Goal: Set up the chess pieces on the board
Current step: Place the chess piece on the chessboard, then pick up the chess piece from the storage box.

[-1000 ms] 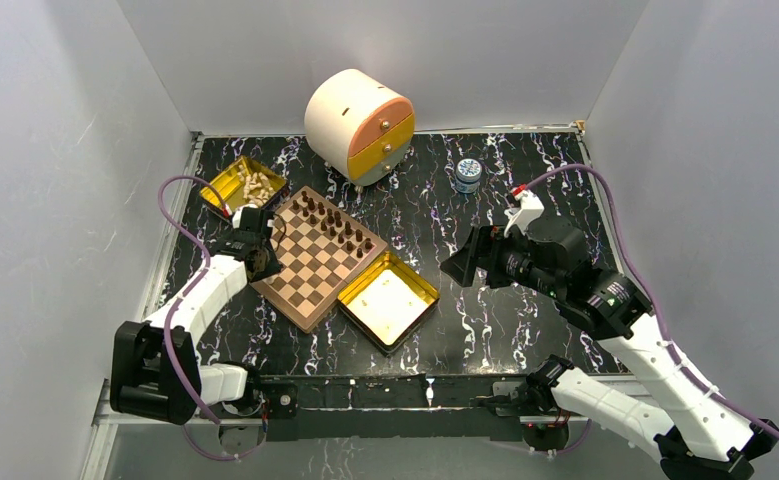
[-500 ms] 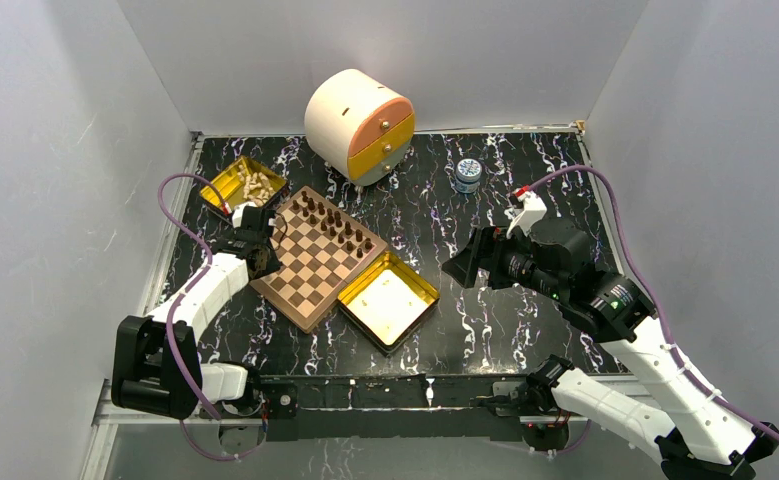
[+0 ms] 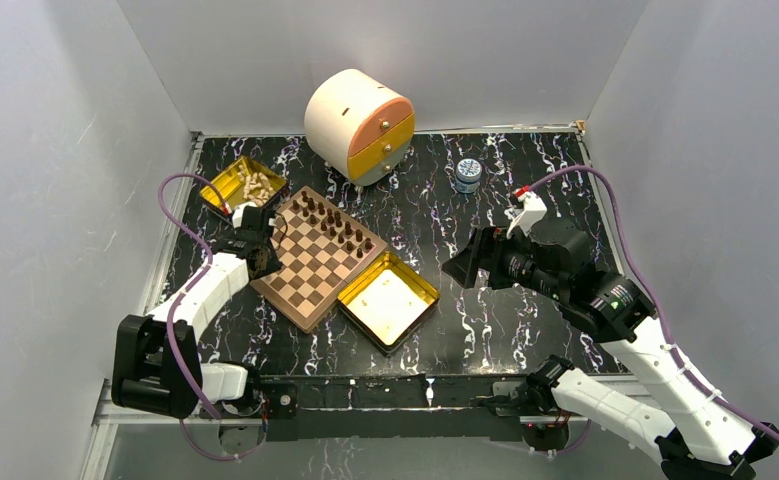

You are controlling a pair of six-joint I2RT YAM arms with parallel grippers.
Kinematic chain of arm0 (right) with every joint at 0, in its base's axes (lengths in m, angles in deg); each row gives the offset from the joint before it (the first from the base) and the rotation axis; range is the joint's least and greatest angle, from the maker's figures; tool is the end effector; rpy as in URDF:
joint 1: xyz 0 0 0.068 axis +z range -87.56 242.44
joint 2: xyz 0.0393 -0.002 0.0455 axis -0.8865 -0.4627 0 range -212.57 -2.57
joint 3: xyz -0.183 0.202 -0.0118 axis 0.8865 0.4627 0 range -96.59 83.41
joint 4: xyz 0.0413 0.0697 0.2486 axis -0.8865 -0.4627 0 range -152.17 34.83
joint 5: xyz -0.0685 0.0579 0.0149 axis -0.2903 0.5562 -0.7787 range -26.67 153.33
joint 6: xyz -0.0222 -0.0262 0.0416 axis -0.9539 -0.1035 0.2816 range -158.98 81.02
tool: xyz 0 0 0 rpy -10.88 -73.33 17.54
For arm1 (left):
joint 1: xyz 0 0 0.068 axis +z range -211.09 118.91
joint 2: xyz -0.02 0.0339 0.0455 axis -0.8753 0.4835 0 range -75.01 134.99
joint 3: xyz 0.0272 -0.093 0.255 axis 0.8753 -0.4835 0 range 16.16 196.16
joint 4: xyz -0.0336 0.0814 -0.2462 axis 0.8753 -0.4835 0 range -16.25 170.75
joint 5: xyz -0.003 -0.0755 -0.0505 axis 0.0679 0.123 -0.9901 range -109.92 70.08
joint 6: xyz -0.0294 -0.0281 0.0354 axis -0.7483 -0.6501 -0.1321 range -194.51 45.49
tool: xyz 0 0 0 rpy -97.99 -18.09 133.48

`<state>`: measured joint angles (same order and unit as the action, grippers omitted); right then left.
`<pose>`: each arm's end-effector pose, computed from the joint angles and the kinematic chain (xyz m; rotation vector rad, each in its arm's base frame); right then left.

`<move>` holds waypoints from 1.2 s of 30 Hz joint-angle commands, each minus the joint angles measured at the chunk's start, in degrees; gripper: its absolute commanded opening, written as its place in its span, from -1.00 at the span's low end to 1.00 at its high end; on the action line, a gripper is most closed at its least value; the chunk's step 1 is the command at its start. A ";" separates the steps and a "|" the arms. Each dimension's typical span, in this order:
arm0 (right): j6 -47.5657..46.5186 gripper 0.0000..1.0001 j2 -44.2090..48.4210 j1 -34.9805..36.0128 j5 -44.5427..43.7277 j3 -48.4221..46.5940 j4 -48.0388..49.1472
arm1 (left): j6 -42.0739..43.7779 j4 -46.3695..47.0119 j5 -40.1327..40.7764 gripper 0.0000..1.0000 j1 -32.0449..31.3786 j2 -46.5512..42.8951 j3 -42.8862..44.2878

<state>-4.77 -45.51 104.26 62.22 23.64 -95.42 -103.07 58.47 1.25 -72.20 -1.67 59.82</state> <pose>0.1080 0.0958 0.3781 -0.1247 2.0751 0.8248 0.2507 -0.0361 0.2128 -0.5157 2.3443 0.1409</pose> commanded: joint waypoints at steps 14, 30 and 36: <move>-0.65 0.97 0.66 0.35 -0.17 -0.68 1.15 | -0.85 -7.31 -1.15 0.10 -0.20 -3.97 7.07; -2.43 0.94 -1.85 0.34 -0.62 -2.47 0.44 | 6.80 -8.68 -9.93 -0.31 8.73 8.82 29.51; -2.45 0.91 -2.32 0.32 -0.32 -1.27 1.84 | 9.32 -4.65 -9.27 -0.37 12.70 20.91 38.35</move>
<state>-6.28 -48.07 104.26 62.20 23.62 -95.74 -96.34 50.60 -7.10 -61.42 14.85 91.92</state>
